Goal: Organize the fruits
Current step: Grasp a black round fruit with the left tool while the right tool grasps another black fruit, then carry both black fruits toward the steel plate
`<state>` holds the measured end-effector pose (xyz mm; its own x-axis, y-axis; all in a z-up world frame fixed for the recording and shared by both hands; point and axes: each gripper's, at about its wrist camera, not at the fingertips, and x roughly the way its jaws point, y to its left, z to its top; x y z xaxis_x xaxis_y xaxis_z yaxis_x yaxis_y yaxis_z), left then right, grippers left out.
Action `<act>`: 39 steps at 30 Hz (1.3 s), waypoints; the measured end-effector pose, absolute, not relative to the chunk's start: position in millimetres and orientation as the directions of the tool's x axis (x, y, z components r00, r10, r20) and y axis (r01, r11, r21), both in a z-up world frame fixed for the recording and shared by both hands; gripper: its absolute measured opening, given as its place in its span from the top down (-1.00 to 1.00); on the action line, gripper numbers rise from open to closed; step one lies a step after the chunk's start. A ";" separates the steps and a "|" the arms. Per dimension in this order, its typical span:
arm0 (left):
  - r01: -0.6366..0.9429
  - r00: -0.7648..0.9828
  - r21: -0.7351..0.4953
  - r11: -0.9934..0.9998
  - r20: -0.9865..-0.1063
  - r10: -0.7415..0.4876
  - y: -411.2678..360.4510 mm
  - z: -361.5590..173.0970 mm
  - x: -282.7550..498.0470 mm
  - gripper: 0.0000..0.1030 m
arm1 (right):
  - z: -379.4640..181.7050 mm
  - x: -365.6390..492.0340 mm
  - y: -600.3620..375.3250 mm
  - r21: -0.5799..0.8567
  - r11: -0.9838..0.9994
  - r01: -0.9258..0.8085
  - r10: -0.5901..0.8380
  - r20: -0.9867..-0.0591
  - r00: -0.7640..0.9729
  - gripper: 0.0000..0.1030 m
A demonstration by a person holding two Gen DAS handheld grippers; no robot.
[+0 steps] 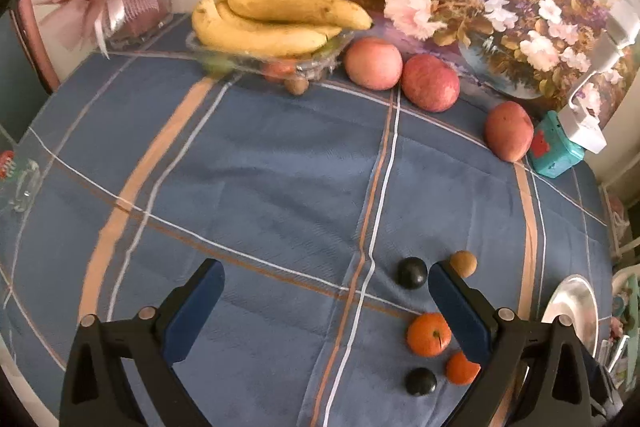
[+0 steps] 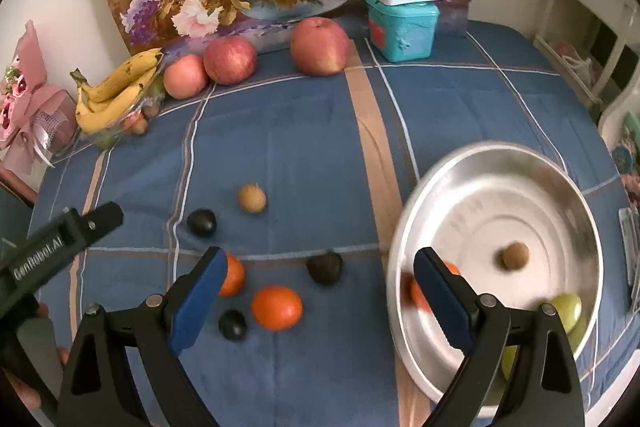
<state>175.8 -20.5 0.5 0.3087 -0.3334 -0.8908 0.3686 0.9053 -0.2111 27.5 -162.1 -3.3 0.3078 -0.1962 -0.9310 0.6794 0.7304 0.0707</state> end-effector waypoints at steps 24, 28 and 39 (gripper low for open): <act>0.480 0.126 -0.277 0.832 -0.917 -0.378 -82.1 -38.9 171.8 -0.02 | -52.9 45.8 -164.6 0.008 0.753 0.658 -0.153 -0.970 0.187 0.16; 0.481 0.110 -0.284 0.829 -0.919 -0.378 -88.1 -44.2 171.1 0.13 | -56.0 45.4 -163.2 -0.005 0.755 0.655 -0.155 -0.973 0.171 0.24; 0.500 0.098 -0.301 0.812 -0.912 -0.398 -98.2 -40.3 164.3 0.52 | -57.1 45.9 -160.2 0.006 0.761 0.649 -0.147 -0.972 0.182 0.50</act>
<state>164.3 -98.2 -40.3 0.0976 -0.3980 -0.9122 0.4996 0.8123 -0.3010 45.9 -160.2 -57.1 0.1818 -0.1469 -0.9723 0.6492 0.7606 0.0065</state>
